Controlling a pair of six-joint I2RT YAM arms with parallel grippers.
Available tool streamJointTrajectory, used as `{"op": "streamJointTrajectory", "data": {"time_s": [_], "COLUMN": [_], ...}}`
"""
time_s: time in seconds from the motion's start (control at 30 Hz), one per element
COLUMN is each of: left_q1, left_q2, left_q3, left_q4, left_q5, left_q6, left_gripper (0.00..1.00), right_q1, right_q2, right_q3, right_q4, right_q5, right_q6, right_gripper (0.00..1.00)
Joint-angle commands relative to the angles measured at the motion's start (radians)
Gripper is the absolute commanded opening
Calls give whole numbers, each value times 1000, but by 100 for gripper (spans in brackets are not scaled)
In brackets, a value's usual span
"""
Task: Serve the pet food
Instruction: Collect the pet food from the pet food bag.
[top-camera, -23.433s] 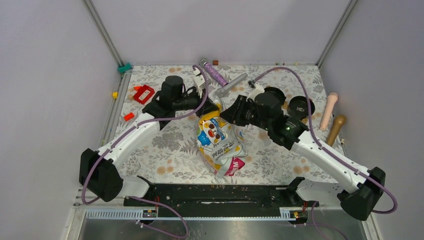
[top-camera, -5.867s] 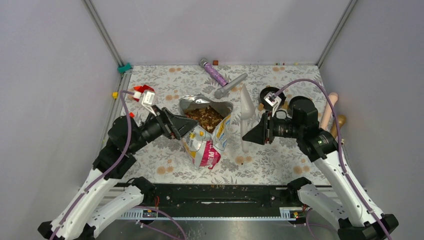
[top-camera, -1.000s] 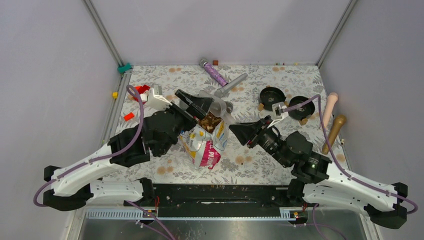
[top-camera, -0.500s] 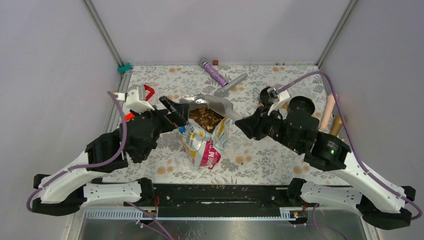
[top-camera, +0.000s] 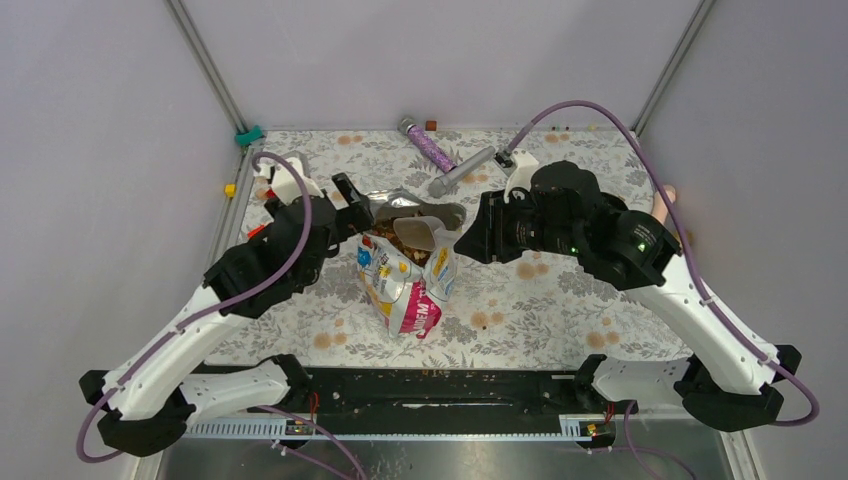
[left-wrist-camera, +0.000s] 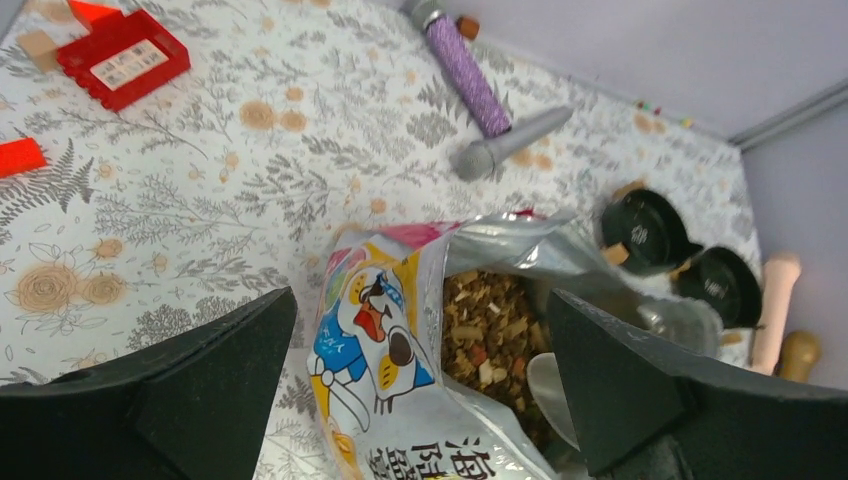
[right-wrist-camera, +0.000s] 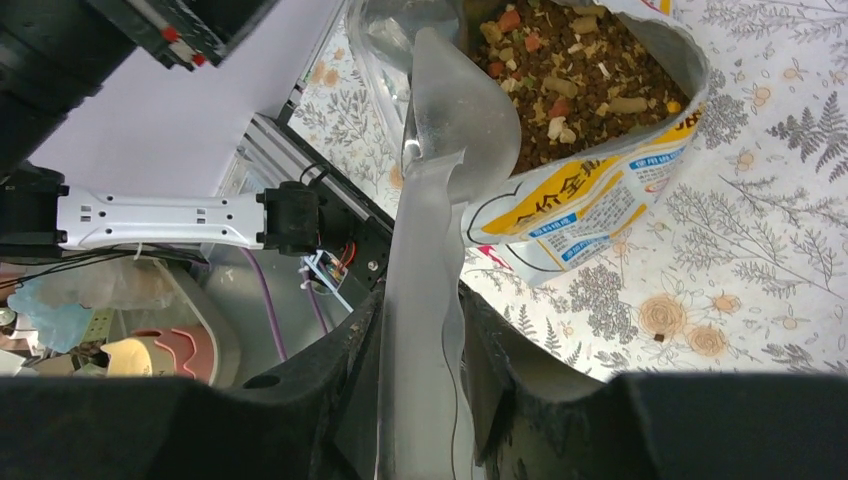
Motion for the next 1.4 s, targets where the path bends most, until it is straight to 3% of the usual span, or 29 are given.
{"op": "streamJointTrajectory", "data": {"time_s": [0.0, 0.07, 0.2, 0.4, 0.57, 0.8, 1.0, 1.13, 1.37], "left_q1": [60, 95, 128, 132, 135, 134, 134, 134, 131], "left_q2": [2, 21, 78, 174, 205, 234, 247, 213, 152], "left_q3": [-34, -45, -24, 57, 48, 51, 54, 16, -36], "left_q4": [62, 64, 51, -24, -27, -31, -17, 43, 111], "left_q5": [179, 231, 310, 321, 310, 301, 374, 476, 565], "left_q6": [63, 58, 70, 118, 131, 151, 172, 198, 206], "left_gripper": [99, 99, 99, 94, 85, 63, 3, 0, 0], "right_q1": [-15, -34, -106, -206, -221, -241, -242, -246, -248], "right_q2": [-10, -4, 60, 228, 331, 464, 576, 645, 667], "right_q3": [60, 72, 125, 208, 373, 601, 731, 795, 754], "right_q4": [-36, -40, -85, -151, -328, -529, -652, -692, -645], "right_q5": [1, -13, -194, -413, -225, -143, -39, -48, 17], "right_q6": [9, 21, 9, 12, -48, -80, -100, -108, -60], "right_gripper": [0, 0, 0, 0, 0, 0, 0, 0, 0]}}
